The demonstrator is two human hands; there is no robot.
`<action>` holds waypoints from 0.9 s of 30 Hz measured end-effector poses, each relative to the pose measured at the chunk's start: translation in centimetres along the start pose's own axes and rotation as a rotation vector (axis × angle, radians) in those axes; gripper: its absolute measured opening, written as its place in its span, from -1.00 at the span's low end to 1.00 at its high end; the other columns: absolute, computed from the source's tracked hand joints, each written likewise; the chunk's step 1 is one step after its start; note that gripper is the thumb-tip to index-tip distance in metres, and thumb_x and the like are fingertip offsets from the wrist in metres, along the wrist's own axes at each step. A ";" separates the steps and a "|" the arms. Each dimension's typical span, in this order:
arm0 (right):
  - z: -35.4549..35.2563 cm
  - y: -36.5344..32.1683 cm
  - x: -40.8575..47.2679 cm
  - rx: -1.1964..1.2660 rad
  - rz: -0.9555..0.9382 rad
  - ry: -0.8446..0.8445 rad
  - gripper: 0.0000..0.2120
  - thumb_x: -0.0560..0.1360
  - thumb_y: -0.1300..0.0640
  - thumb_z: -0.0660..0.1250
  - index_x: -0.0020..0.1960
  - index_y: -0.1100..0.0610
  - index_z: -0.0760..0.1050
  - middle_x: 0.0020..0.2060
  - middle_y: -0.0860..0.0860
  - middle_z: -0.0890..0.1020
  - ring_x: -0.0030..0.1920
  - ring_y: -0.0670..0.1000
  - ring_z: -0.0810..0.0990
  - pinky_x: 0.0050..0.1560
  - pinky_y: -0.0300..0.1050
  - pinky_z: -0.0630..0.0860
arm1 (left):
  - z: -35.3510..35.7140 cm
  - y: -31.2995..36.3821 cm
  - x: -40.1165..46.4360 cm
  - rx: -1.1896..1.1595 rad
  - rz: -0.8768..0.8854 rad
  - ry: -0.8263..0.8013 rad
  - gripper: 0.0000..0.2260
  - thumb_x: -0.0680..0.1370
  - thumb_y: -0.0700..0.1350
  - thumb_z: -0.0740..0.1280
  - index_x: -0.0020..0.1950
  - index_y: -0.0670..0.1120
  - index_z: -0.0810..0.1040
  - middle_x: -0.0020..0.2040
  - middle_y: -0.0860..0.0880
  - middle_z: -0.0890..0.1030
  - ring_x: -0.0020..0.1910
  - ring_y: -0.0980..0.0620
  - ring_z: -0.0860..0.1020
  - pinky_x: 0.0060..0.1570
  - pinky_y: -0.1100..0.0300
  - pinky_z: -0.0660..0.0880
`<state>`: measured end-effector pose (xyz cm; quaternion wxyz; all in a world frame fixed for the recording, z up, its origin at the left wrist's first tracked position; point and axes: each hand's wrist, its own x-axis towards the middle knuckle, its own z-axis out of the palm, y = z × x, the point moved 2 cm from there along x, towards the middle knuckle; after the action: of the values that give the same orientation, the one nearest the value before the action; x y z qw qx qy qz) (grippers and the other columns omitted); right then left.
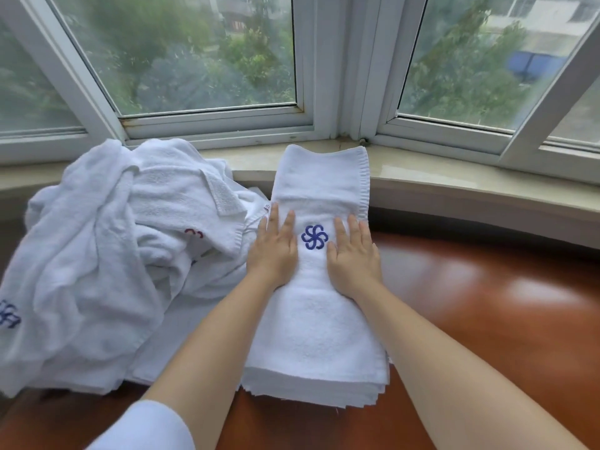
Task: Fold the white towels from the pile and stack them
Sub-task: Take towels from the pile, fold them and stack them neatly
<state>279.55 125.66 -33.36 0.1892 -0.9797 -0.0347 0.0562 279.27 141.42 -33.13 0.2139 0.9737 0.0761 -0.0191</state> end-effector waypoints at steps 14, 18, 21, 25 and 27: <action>-3.2 -5.3 -1.9 -0.109 -0.067 0.022 -0.60 0.60 0.13 0.03 0.43 0.09 0.26 0.47 0.07 0.20 0.50 0.05 0.07 0.49 0.06 0.01 | -7.6 -4.6 -4.4 0.329 0.025 0.099 -0.62 0.57 -0.19 0.12 0.39 -0.09 0.39 0.38 -0.04 0.41 0.39 -0.07 0.27 0.36 0.04 0.24; -2.4 -9.2 -2.4 -0.071 -0.124 0.037 -0.63 0.59 0.11 0.08 0.38 0.11 0.30 0.38 0.07 0.31 0.43 0.08 0.20 0.45 -0.01 0.10 | -9.8 -8.2 -4.8 0.432 0.050 0.150 -0.67 0.52 -0.21 0.15 0.25 -0.07 0.50 0.27 -0.01 0.47 0.34 -0.07 0.31 0.32 0.07 0.22; -1.2 -12.6 -2.9 -0.066 -0.166 -0.010 -0.62 0.58 0.11 0.10 0.38 0.13 0.30 0.33 0.10 0.35 0.37 0.11 0.26 0.35 -0.02 0.20 | -11.7 -10.5 -4.1 0.459 0.050 0.170 -0.74 0.55 -0.14 0.16 0.20 -0.05 0.51 0.25 0.00 0.45 0.34 -0.05 0.30 0.32 0.04 0.23; -0.8 -16.9 -2.5 -0.061 -0.170 -0.035 -0.59 0.58 0.10 0.11 0.41 0.11 0.30 0.35 0.09 0.37 0.36 0.12 0.30 0.32 0.00 0.27 | -14.9 -13.1 -2.1 0.469 0.120 0.267 -0.66 0.50 -0.22 0.21 0.27 -0.07 0.48 0.35 0.00 0.42 0.46 -0.05 0.20 0.44 0.01 0.09; -0.5 -18.6 -2.3 -0.035 -0.117 -0.068 -0.58 0.58 0.10 0.10 0.43 0.11 0.29 0.37 0.10 0.35 0.36 0.12 0.30 0.30 0.01 0.31 | -16.3 -14.6 -1.2 0.460 0.112 0.323 -0.63 0.48 -0.22 0.22 0.28 -0.06 0.48 0.40 -0.01 0.39 0.50 -0.03 0.15 0.45 0.02 0.04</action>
<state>276.41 142.54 -25.72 0.1739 -0.9766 -0.0993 0.0778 275.88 161.23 -24.29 -0.0269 0.9897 0.0491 0.1316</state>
